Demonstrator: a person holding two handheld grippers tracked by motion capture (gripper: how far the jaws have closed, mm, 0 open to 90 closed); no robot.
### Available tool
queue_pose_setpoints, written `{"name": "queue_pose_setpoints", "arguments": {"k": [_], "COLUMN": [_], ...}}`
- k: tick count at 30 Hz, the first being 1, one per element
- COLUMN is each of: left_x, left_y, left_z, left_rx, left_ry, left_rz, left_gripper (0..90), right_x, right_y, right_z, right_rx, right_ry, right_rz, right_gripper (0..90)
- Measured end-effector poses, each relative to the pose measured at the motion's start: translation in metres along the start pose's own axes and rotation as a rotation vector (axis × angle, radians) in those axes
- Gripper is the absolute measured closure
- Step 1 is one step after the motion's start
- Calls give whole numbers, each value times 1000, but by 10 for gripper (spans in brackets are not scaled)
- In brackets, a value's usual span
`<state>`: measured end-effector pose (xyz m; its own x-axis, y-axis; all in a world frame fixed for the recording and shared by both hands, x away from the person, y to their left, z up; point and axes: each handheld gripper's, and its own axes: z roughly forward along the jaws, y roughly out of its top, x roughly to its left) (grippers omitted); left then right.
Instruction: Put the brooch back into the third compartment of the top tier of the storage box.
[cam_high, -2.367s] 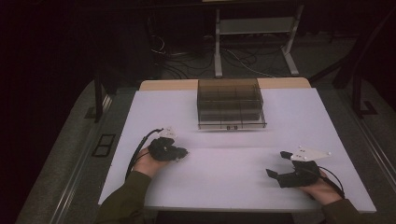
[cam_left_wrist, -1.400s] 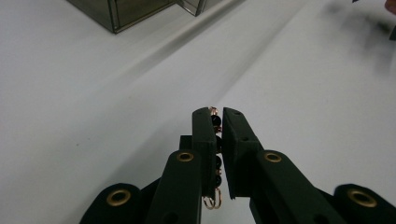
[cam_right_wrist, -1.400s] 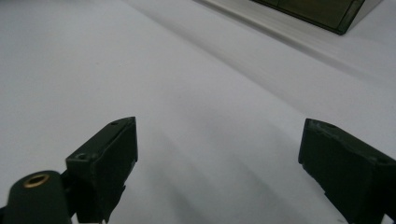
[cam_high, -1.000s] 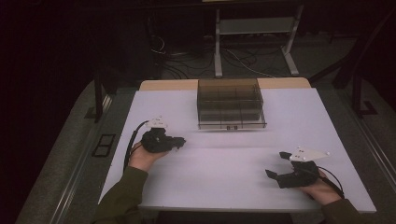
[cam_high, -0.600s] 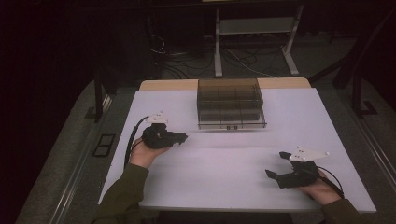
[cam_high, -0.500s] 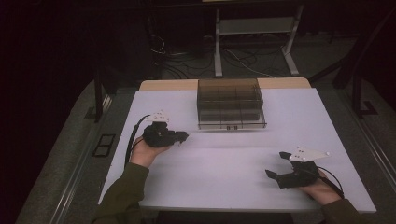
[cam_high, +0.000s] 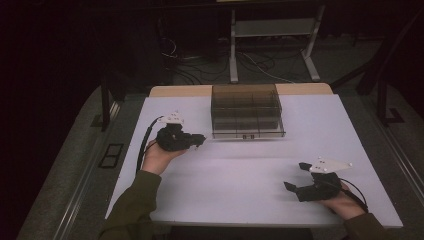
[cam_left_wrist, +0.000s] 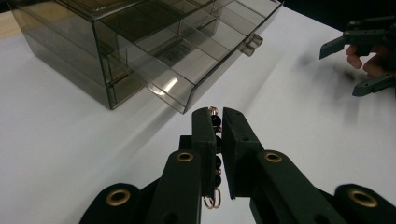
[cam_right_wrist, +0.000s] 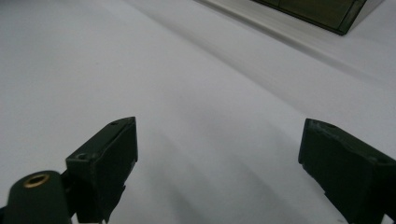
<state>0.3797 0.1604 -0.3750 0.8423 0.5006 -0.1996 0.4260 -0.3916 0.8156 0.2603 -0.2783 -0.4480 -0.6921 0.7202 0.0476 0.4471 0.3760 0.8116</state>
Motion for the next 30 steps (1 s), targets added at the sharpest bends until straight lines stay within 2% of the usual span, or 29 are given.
{"name": "queue_pose_setpoints", "arguments": {"k": [30], "left_x": [-4], "left_y": [31], "left_z": [17], "left_rx": [-30], "left_ry": [-31], "left_rz": [39], "left_gripper": [833], "right_x": [0], "right_y": [0], "right_z": [0], "right_rx": [-1], "right_ry": [5], "right_rz": [3], "right_gripper": [112]}}
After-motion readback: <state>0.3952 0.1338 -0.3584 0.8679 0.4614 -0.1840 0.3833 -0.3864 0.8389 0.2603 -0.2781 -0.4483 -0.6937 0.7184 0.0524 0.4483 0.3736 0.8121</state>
